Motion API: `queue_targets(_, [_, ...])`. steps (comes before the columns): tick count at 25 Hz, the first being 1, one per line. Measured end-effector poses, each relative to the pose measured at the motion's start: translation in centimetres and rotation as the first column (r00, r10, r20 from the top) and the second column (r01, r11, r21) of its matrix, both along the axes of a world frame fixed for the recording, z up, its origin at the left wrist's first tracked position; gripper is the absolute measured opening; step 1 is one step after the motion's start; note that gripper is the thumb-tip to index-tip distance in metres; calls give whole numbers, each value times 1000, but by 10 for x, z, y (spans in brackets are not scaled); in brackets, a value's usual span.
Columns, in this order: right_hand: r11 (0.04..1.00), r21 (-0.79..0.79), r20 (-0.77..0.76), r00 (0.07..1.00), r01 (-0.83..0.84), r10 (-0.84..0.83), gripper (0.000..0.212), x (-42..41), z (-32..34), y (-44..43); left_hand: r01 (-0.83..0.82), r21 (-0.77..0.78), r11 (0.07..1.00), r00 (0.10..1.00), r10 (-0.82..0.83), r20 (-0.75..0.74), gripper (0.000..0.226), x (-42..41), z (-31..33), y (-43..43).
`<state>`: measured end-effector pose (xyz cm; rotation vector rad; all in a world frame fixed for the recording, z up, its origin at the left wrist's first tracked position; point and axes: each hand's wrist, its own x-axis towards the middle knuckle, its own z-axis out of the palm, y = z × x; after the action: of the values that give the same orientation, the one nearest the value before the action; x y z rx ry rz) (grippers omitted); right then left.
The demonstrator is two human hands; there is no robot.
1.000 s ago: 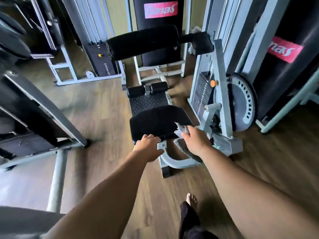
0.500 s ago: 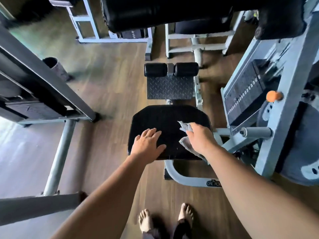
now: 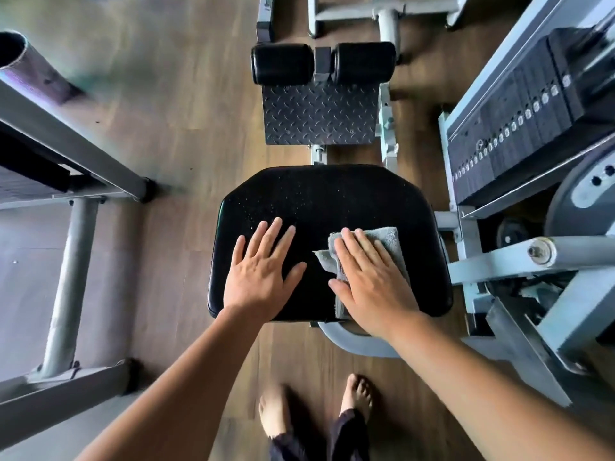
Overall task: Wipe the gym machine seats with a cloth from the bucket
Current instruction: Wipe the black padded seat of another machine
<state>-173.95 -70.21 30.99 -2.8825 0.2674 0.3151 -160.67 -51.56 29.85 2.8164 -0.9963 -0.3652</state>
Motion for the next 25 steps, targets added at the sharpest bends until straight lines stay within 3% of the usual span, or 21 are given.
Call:
queue_targets(3, [995,-43,-36,996,-87,85,71,3,-3,-46,5,3,1000,1000,-5,12,70,2,-2,-2])
queue_targets(6, [974,-78,-62,974,211,-216,69,66,-12,-87,8,16,1000,1000,-8,25,70,2,-4,-1])
queue_targets(8, [954,-80,-46,955,288,-292,70,98,-14,-67,9,11,1000,1000,-9,27,70,2,-5,0])
queue_targets(11, [996,-78,-34,999,33,-36,71,62,-6,-14,10,5,1000,999,-11,31,71,2,-4,1])
queue_targets(14, [988,-35,-29,989,-148,147,68,9,4,-31,12,12,1000,999,-13,39,71,2,-4,1])
queue_targets(16, [994,-76,-43,997,-73,70,67,30,-4,-72,4,4,1000,999,-4,46,71,2,-5,1])
queue_targets(18, [986,-117,-45,991,118,-124,68,84,-14,-104,2,0,1000,999,-2,49,70,1,-6,0])
queue_targets(21, [951,-87,-56,952,296,-301,70,140,-18,-88,3,9,1000,998,-4,59,70,0,-7,1])
queue_targets(25, [998,-55,-24,1000,-18,17,71,52,-3,-14,6,5,1000,999,-6,53,71,1,-5,0])
